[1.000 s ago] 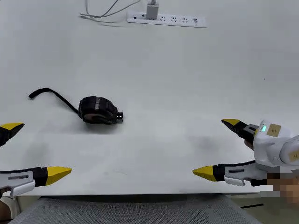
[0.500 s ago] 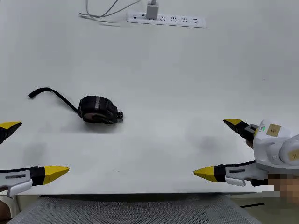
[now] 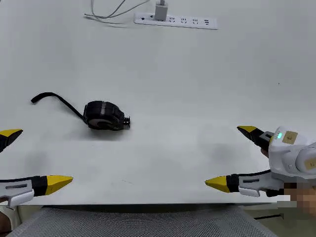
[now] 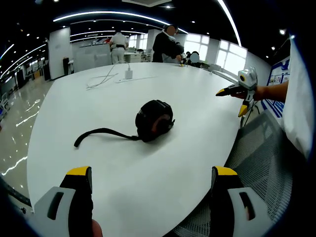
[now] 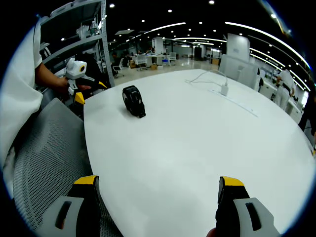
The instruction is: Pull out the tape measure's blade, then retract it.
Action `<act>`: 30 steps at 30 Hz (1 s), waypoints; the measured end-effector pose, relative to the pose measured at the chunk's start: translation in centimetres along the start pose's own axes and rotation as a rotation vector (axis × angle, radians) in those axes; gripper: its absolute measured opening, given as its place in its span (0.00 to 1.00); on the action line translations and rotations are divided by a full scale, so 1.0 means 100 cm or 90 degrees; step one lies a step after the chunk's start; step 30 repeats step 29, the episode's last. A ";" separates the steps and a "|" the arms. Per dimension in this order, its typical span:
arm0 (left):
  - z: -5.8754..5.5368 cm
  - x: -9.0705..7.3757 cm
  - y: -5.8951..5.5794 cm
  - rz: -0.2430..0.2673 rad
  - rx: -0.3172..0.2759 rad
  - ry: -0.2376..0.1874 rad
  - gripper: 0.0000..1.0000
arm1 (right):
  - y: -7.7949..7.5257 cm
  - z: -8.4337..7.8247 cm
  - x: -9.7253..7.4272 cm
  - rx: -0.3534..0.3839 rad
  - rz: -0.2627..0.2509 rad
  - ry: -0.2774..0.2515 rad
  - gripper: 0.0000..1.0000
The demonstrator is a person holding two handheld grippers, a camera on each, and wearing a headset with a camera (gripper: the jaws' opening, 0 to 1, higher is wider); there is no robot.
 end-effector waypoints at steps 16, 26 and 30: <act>0.001 0.003 -0.005 -0.008 0.004 -0.001 0.99 | 0.000 0.000 -0.001 0.000 -0.006 0.003 0.99; 0.002 0.003 -0.005 -0.010 0.008 -0.003 0.98 | 0.000 0.000 -0.001 0.001 -0.007 0.002 0.99; 0.002 0.002 -0.005 -0.010 0.005 -0.003 0.98 | 0.001 0.000 -0.001 0.002 -0.006 0.001 0.99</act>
Point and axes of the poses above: the centre of the closed fingertips' face, and the gripper's own axes: x roughly forward along the fingers, y roughly to its left, z roughly out of its top, the point moved 10 cm from there along -x, roughly backward along the fingers, and after that the axes turned 4 degrees about x, right-handed, at the moved point
